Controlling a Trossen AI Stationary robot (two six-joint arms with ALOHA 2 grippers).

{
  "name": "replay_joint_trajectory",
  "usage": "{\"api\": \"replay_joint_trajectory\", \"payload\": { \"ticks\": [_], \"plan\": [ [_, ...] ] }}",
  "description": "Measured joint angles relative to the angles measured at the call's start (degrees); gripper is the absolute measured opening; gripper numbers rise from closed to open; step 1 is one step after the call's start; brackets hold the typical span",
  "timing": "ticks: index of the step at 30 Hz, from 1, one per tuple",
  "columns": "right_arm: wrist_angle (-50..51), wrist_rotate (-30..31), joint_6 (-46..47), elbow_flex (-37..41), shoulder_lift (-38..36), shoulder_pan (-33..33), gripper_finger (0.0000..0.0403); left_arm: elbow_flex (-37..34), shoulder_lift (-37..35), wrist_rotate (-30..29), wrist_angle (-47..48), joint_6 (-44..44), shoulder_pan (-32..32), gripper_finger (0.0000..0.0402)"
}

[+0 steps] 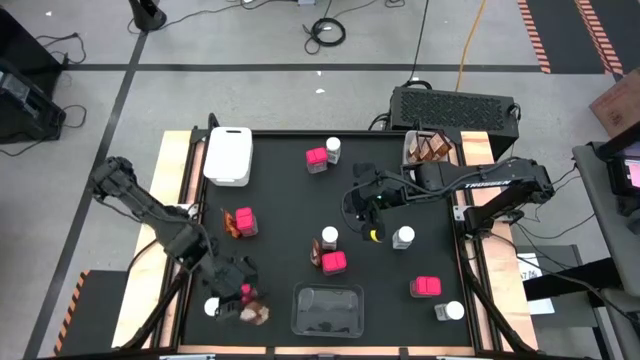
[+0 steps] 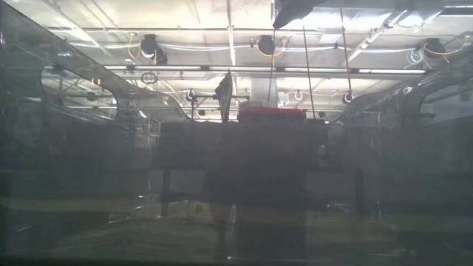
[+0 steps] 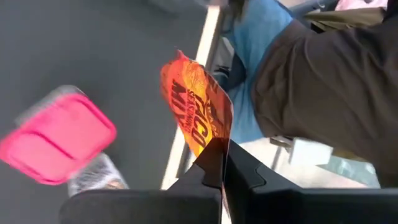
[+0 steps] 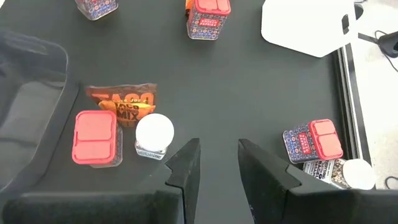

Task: Sort spices by type
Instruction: Put the brown seasoning pack into the right white bin

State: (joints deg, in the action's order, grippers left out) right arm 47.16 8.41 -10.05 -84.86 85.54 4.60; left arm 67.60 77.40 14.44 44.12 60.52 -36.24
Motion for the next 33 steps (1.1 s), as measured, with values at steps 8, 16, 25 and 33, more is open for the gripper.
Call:
{"api": "replay_joint_trajectory", "payload": {
  "ticks": [8, 16, 25, 33],
  "plan": [
    [2.43, -6.76, -3.37, 0.01, -0.63, -1.59, 0.0105, 7.30, -0.10, 1.16, 9.73, -22.09, 13.10, 0.0001],
    [-5.53, -7.26, -7.66, 13.04, -9.43, -7.86, 0.0105, 8.95, 0.10, 4.92, 13.23, -45.39, 30.70, 0.0000],
    [-27.10, -16.39, -12.15, 33.22, -19.76, -17.81, 0.0105, 8.95, 4.75, 9.25, 8.54, -60.58, 51.38, 0.0000],
    [-33.65, -21.47, -12.06, 38.05, -19.21, -24.88, 0.0105, 11.06, 12.36, 15.01, 8.13, -61.37, 58.45, 0.0000]
  ]
}}
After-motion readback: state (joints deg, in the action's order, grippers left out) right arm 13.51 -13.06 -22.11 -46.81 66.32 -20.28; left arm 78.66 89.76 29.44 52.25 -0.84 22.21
